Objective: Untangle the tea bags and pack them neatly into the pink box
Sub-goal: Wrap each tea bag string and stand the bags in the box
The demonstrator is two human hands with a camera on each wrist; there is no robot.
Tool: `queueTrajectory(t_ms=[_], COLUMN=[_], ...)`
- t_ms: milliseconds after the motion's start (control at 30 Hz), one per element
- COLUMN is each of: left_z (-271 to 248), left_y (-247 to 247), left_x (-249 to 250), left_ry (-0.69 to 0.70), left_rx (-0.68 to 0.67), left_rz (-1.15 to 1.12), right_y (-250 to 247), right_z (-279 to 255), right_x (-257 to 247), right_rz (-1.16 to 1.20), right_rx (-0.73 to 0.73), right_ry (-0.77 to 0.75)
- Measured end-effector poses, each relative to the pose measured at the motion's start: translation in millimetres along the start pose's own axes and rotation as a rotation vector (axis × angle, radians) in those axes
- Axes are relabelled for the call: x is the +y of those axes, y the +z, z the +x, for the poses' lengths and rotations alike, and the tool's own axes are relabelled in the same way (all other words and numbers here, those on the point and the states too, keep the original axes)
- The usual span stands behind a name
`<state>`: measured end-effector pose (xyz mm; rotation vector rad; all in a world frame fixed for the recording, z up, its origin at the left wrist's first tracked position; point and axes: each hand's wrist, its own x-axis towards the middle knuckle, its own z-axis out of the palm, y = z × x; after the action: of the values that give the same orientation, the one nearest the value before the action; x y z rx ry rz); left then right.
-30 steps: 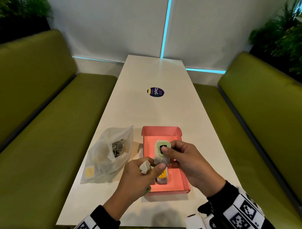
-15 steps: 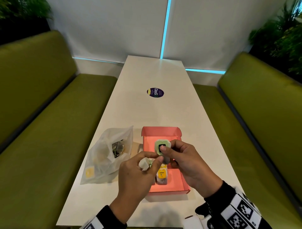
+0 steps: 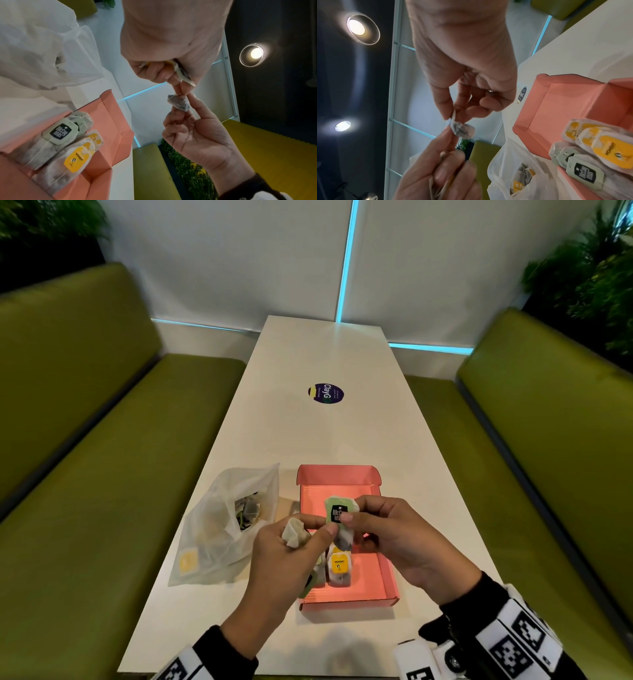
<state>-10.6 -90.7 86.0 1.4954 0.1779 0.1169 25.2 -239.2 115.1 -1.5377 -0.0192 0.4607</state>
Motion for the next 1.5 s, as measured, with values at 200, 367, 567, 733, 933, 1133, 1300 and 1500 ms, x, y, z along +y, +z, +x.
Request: queueTrajectory(t_ms=[200, 367, 567, 733, 933, 1133, 1300, 1500], left_z=[-1.5, -4.1, -8.2, -4.8, -4.2, -5.3, -4.0, -2.9], left_y=[-2.2, -0.4, 4.1, 5.7, 6.5, 6.8, 5.2, 4.2], left_x=[13.5, 10.0, -2.1, -5.3, -5.9, -3.2, -7.9, -13.2], left_ry=[-0.105, 0.036, 0.209, 0.174, 0.225, 0.317, 0.320, 0.264], left_rx=[-0.195, -0.090, 0.029, 0.073, 0.092, 0.074, 0.117, 0.119], left_rz=[-0.201, -0.094, 0.171, 0.201, 0.295, 0.358, 0.380, 0.381], right_y=[-3.8, -2.4, 0.9, 0.9, 1.5, 0.8, -0.3, -0.3], right_z=[2.2, 2.8, 3.1, 3.9, 6.2, 6.7, 7.5, 8.0], right_x=[2.6, 1.4, 1.6, 2.9, 3.8, 2.9, 2.3, 2.8], right_rz=[0.083, 0.069, 0.133, 0.109, 0.065, 0.035, -0.029, -0.022], right_rx=[-0.068, 0.015, 0.077, 0.063, 0.074, 0.113, 0.188, 0.195], right_ry=[0.041, 0.022, 0.004, 0.020, 0.041, 0.031, -0.005, 0.012])
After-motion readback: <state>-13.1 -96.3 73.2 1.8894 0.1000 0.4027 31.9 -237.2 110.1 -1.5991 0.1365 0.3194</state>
